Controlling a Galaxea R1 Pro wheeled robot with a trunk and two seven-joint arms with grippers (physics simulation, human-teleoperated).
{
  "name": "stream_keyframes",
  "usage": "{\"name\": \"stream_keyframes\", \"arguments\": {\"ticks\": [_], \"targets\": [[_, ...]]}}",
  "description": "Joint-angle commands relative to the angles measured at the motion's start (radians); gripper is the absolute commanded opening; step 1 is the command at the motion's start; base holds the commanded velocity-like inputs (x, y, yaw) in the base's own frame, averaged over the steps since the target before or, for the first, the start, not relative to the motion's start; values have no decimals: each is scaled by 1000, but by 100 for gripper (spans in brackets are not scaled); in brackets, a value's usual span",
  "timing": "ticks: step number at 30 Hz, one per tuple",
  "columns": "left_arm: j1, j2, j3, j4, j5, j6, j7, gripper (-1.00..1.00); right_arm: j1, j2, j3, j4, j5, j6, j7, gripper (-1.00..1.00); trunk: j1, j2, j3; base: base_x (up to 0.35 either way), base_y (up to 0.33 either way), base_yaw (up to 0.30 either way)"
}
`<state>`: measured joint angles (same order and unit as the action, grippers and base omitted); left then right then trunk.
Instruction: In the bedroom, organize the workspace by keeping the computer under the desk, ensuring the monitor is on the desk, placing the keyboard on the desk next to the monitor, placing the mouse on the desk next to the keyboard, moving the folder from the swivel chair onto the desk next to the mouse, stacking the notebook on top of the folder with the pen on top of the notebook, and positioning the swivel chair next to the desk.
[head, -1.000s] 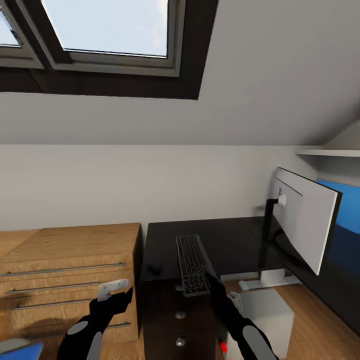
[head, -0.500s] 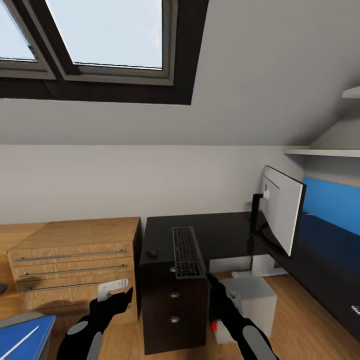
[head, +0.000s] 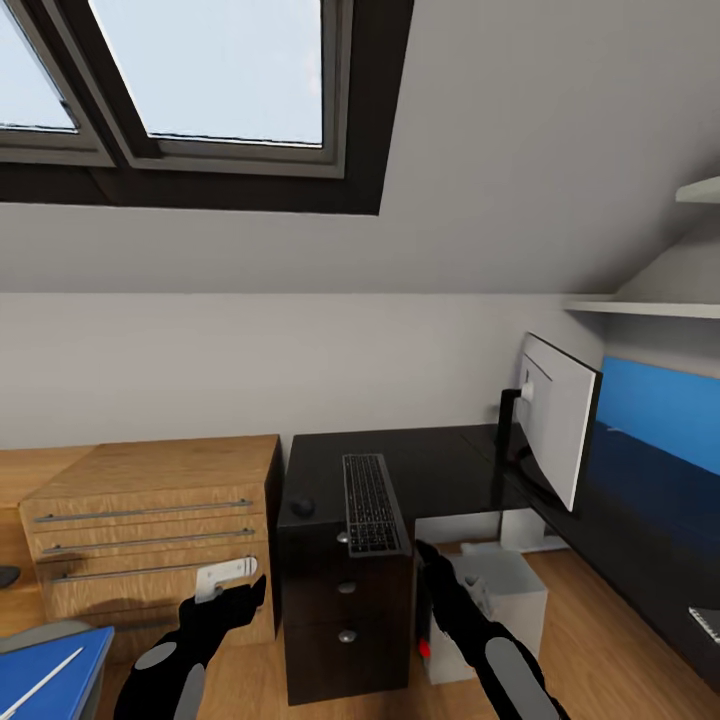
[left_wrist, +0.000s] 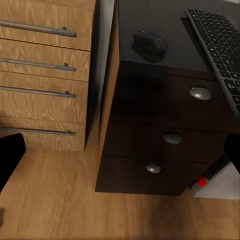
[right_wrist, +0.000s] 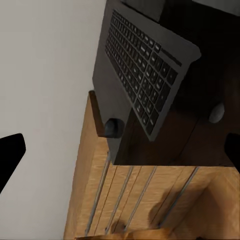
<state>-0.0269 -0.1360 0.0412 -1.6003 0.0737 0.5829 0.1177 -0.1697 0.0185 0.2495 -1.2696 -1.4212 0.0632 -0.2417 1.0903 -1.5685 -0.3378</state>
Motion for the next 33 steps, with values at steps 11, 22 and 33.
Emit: {"name": "stream_keyframes", "arguments": {"ticks": [11, 22, 33], "targets": [[-1, -2, 0, 0, 7, 5, 7, 100, -1, 3, 7, -227, 255, 2, -656, 100, -42, 76, 33, 0, 0, 0], [-1, -2, 0, 0, 7, 5, 7, 100, -1, -11, 7, -228, 317, 17, -550, 100, -84, 153, 68, 0, 0, 0], [-1, -2, 0, 0, 6, 5, 7, 100, -10, -6, 52, -225, 634, 245, -545, 100, -127, 230, 102, 0, 0, 0]]}}
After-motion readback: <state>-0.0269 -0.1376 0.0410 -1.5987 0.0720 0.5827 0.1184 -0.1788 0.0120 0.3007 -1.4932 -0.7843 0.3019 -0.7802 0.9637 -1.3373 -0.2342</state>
